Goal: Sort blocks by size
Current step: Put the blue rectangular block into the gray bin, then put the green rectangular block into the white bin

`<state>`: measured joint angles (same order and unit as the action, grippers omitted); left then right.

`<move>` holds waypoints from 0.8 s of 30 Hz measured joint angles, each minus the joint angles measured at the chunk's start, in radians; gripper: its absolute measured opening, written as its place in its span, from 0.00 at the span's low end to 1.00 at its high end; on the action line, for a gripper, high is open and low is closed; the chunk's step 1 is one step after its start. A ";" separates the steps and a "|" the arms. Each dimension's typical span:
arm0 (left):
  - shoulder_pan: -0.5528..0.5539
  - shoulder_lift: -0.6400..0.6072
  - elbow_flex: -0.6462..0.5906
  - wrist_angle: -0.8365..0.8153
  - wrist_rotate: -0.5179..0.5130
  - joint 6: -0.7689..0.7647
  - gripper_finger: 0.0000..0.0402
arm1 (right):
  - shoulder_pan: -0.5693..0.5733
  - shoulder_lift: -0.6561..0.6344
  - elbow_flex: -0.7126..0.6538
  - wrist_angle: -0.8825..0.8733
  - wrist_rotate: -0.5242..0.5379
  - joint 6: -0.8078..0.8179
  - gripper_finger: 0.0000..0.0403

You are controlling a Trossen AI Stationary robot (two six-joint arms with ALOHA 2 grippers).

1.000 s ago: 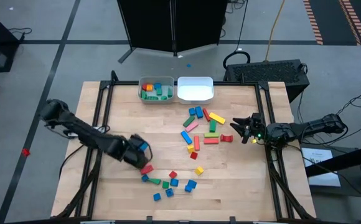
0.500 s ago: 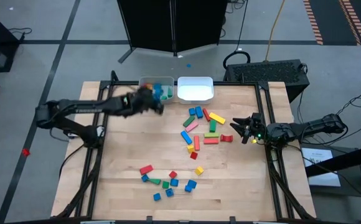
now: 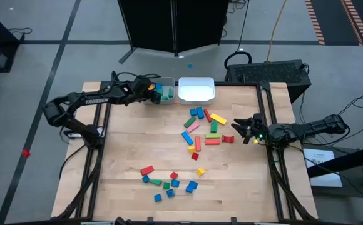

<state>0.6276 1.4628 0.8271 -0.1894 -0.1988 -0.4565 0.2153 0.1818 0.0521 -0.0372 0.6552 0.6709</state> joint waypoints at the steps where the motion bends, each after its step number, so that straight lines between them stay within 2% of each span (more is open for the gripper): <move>1: 0.000 0.000 0.000 0.000 0.018 -0.001 0.62 | 0.000 0.000 0.000 0.001 0.000 0.007 0.48; 4: -0.001 -0.011 0.000 0.003 0.110 -0.010 0.67 | 0.000 0.000 0.000 0.021 -0.005 0.040 0.48; 8: -0.011 -0.072 0.000 0.020 0.262 -0.061 0.66 | 0.000 0.000 0.000 0.028 -0.004 0.012 0.48; 10: -0.021 -0.118 0.000 0.028 0.305 -0.061 0.66 | 0.000 0.002 0.000 0.035 0.001 -0.023 0.48; 14: -0.057 -0.205 0.000 0.049 0.312 -0.056 0.65 | 0.000 0.005 0.001 0.035 0.030 -0.026 0.48; 17: -0.118 -0.236 0.000 0.150 0.316 0.002 0.64 | 0.000 0.005 0.001 0.035 0.031 -0.029 0.48; 20: -0.196 -0.218 0.000 0.306 0.319 0.117 0.62 | 0.000 0.005 0.001 0.034 0.031 -0.034 0.48; 24: -0.276 -0.124 0.004 0.500 0.319 0.213 0.60 | 0.000 0.005 0.001 0.034 0.028 -0.035 0.48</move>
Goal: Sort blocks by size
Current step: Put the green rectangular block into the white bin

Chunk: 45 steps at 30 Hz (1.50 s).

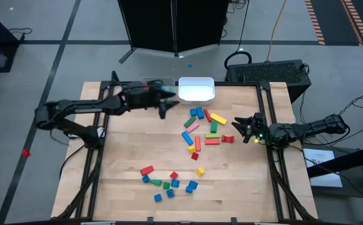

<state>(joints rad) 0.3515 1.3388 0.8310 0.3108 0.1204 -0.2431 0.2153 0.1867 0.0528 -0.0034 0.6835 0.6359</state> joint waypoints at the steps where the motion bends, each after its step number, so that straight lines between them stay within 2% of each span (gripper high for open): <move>1: -0.012 0.031 0.013 0.006 -0.001 0.003 0.60 | 0.000 0.000 0.000 0.000 -0.003 0.003 0.48; 5: -0.052 0.186 0.131 -0.037 -0.012 -0.035 0.59 | 0.000 0.000 0.000 0.000 -0.003 0.006 0.48; 8: -0.090 0.306 0.260 -0.098 -0.016 0.006 0.59 | 0.000 0.000 0.000 -0.001 -0.004 0.006 0.48; 14: -0.133 0.514 0.543 -0.310 -0.031 0.332 0.59 | 0.000 0.000 0.000 -0.027 -0.012 0.007 0.48; 17: -0.124 0.602 0.644 -0.414 -0.028 0.433 0.59 | 0.001 0.000 0.000 -0.037 -0.048 0.020 0.48; 20: -0.114 0.679 0.737 -0.493 -0.011 0.389 0.59 | 0.001 0.000 0.000 -0.037 -0.097 0.038 0.48; 26: -0.142 0.781 0.911 -0.634 -0.072 0.084 0.59 | 0.001 0.004 0.000 -0.037 -0.165 0.071 0.48; 31: -0.193 0.825 0.983 -0.654 -0.227 -0.047 0.59 | 0.001 0.004 0.000 -0.038 -0.175 0.114 0.48; 34: -0.203 0.858 0.987 -0.650 -0.229 -0.041 0.59 | 0.001 0.004 0.000 -0.039 -0.241 0.152 0.48; 39: -0.220 0.911 0.987 -0.623 -0.102 0.217 0.59 | 0.001 0.006 0.000 -0.051 -0.423 0.158 0.48; 42: -0.231 0.916 0.987 -0.628 -0.075 0.367 0.59 | 0.002 0.012 0.000 -0.060 -0.509 0.177 0.48; 45: -0.234 0.916 0.987 -0.616 -0.077 0.467 0.59 | 0.002 0.019 0.000 -0.066 -0.545 0.191 0.48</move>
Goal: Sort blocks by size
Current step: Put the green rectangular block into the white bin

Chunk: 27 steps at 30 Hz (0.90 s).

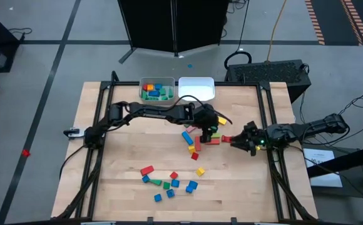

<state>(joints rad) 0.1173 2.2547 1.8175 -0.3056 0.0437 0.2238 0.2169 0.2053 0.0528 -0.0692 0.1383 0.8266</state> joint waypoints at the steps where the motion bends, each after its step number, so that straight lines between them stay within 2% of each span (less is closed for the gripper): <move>1: 0.000 0.000 0.000 0.003 0.000 0.026 0.59 | 0.000 0.003 0.000 -0.002 -0.007 0.000 0.48; 7: -0.003 0.000 0.000 0.011 0.006 0.341 0.59 | 0.000 0.025 0.000 -0.003 -0.015 -0.018 0.48; 11: -0.003 0.000 0.000 0.035 0.008 0.407 0.59 | 0.000 0.038 0.000 -0.002 -0.015 -0.027 0.48; 17: -0.002 0.017 0.000 0.054 0.004 0.240 0.59 | 0.000 0.054 0.000 -0.002 -0.015 -0.028 0.48; 22: -0.002 0.027 0.000 0.115 -0.121 -0.049 0.59 | 0.000 0.058 0.000 -0.001 -0.009 -0.027 0.48; 27: -0.002 0.051 0.001 0.199 -0.130 -0.090 0.59 | 0.000 0.058 0.000 -0.002 -0.007 -0.005 0.48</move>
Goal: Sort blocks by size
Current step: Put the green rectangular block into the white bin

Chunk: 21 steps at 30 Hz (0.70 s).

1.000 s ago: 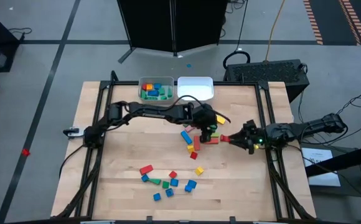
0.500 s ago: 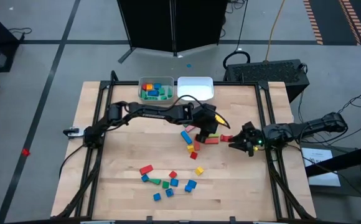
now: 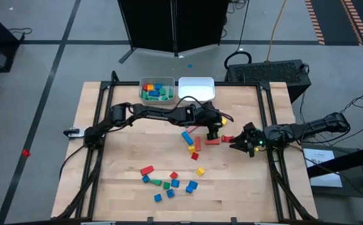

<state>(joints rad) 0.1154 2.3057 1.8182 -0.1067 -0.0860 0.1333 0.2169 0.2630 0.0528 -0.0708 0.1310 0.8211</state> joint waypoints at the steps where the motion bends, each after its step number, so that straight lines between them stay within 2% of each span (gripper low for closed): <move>1: 0.000 0.011 -0.001 0.000 -0.001 -0.012 0.59 | 0.000 0.000 0.000 0.000 0.000 0.003 0.48; 11: -0.003 0.107 0.002 -0.025 -0.024 -0.079 0.59 | 0.000 0.007 0.000 0.001 -0.001 0.033 0.48; 18: -0.005 0.081 0.007 -0.328 -0.046 -0.234 0.59 | 0.000 0.008 0.000 0.001 -0.001 0.031 0.48; 21: -0.012 0.069 0.008 -0.434 -0.050 -0.254 0.59 | 0.000 0.008 0.000 0.001 0.000 0.028 0.48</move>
<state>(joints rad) 0.1038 2.3746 1.8263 -0.5412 -0.1361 -0.1210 0.2169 0.2707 0.0528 -0.0693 0.1310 0.8492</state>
